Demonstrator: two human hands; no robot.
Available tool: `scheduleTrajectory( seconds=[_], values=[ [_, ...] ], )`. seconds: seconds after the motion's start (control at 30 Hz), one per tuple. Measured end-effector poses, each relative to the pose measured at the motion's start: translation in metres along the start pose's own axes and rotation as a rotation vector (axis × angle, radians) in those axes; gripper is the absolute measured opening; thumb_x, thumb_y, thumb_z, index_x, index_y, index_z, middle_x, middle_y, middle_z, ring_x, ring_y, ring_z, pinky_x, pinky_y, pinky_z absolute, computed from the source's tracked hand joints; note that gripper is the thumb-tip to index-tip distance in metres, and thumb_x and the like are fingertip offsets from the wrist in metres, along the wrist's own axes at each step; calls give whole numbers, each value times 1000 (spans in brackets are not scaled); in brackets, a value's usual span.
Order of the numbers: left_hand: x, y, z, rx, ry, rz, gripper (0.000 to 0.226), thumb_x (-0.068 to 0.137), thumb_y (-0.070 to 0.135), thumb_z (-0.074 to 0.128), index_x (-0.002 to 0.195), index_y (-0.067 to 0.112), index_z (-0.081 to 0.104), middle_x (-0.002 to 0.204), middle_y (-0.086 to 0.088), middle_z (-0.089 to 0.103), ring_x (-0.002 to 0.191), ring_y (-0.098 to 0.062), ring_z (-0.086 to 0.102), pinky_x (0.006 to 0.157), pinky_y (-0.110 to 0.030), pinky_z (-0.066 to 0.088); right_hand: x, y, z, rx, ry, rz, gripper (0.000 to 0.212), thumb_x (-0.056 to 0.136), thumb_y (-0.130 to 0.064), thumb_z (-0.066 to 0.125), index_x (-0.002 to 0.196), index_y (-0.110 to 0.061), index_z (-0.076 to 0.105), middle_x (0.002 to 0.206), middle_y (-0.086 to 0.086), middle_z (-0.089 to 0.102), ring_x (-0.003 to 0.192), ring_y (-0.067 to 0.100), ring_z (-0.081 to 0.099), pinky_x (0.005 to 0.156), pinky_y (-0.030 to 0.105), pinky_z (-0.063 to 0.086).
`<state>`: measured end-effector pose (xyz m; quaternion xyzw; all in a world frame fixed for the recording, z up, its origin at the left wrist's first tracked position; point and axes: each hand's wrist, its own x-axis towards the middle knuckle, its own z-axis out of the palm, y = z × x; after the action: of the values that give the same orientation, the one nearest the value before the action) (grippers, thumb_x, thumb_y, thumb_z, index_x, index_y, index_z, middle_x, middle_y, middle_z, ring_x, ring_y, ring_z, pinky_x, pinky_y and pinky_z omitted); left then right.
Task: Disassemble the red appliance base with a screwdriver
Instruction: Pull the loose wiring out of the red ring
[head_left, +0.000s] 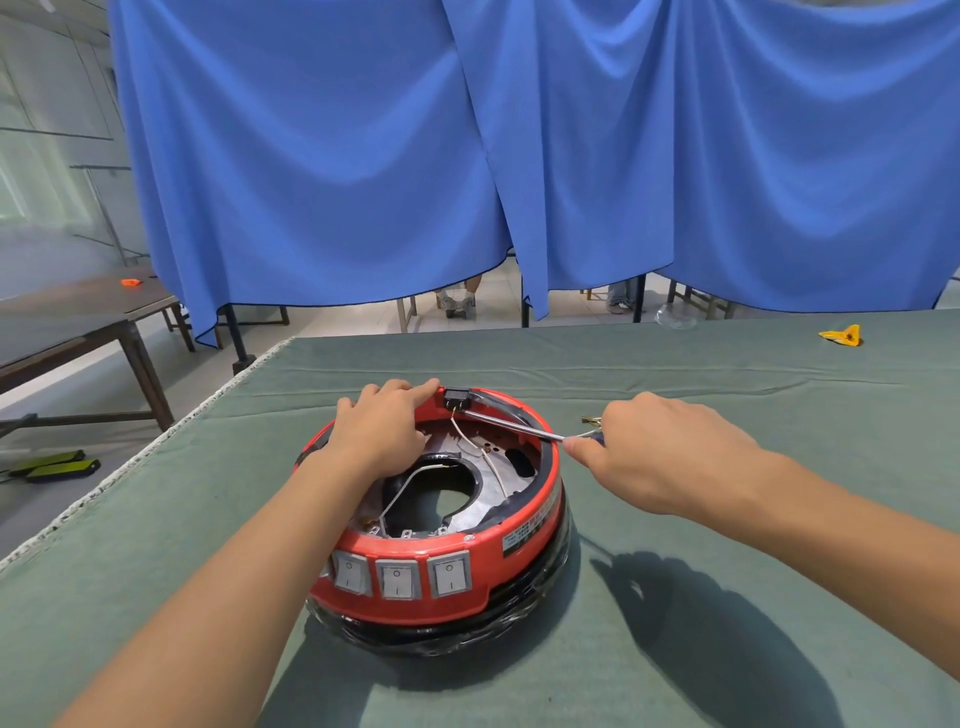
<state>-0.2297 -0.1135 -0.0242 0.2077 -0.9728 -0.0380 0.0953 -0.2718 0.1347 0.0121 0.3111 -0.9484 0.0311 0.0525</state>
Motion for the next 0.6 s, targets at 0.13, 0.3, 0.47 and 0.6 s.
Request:
scheduleTrajectory(
  seconds=[0.13,0.3,0.47,0.6],
  values=[
    [1,-1,1,-26,12,-10,71,85,13,46,146,41,23,148,4,34,131,-26,31,105,-46,23,2,2,0,-25,-7,1,55,96,-59,31,63,-17,46,66,0,48,57,19,45,51,32,32],
    [1,-1,2,-55,29,-20,70,85,11,45,145,41,25,147,3,36,131,-26,32,106,-46,23,2,1,1,-42,5,7,55,96,-59,30,63,-18,45,66,-1,48,57,15,44,47,30,27],
    [1,-1,0,-64,14,-13,70,85,14,47,146,40,24,148,2,35,131,-27,31,107,-48,22,6,8,1,-80,75,-44,56,95,-58,32,57,-19,43,62,-1,46,53,15,41,46,28,24],
    [1,0,-1,-73,8,-13,70,86,13,47,146,40,24,148,2,35,132,-27,31,107,-48,21,8,13,3,-97,142,-80,56,94,-58,36,51,-21,37,58,-2,43,50,15,39,45,27,23]
  ],
)
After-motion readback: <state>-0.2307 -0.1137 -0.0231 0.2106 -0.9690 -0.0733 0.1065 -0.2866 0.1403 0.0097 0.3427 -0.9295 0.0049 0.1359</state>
